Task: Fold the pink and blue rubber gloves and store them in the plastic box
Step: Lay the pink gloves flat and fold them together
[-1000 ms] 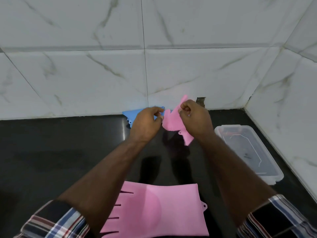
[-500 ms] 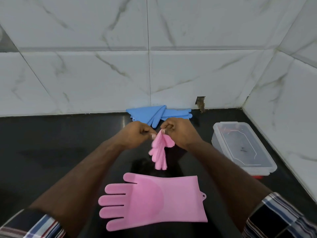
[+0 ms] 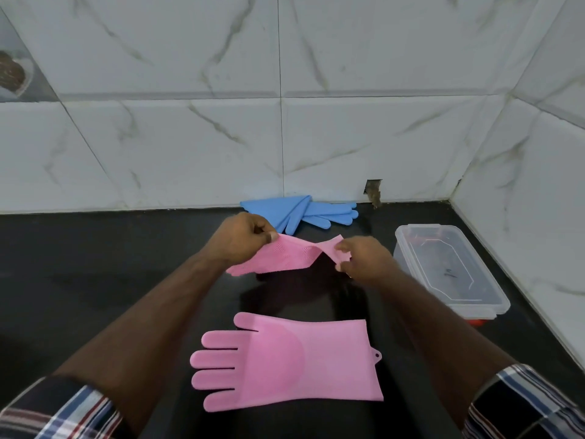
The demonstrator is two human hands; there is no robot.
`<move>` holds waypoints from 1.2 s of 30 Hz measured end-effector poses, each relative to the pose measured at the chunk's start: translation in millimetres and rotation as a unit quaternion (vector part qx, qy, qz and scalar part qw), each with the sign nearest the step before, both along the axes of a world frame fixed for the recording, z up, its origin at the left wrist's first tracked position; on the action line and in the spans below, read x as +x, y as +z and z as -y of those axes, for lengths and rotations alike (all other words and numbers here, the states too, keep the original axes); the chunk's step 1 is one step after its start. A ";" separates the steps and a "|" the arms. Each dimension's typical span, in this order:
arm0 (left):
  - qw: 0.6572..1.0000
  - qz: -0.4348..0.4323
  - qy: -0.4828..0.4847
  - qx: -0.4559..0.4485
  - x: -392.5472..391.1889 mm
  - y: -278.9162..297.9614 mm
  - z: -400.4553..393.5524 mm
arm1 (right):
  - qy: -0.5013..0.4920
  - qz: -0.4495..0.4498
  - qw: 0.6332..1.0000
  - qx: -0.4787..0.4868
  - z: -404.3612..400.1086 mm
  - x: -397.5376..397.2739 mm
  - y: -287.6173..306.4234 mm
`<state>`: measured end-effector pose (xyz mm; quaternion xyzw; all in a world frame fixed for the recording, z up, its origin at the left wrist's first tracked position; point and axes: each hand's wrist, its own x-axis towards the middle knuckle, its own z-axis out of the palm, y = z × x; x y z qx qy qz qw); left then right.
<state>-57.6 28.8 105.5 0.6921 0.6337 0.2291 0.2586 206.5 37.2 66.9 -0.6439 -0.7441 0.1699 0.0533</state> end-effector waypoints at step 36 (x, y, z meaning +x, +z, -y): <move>0.979 -0.147 0.130 -0.062 -64.7 -84.8 10.9 | 0.074 -0.127 0.985 0.088 -18.2 -56.0 30.9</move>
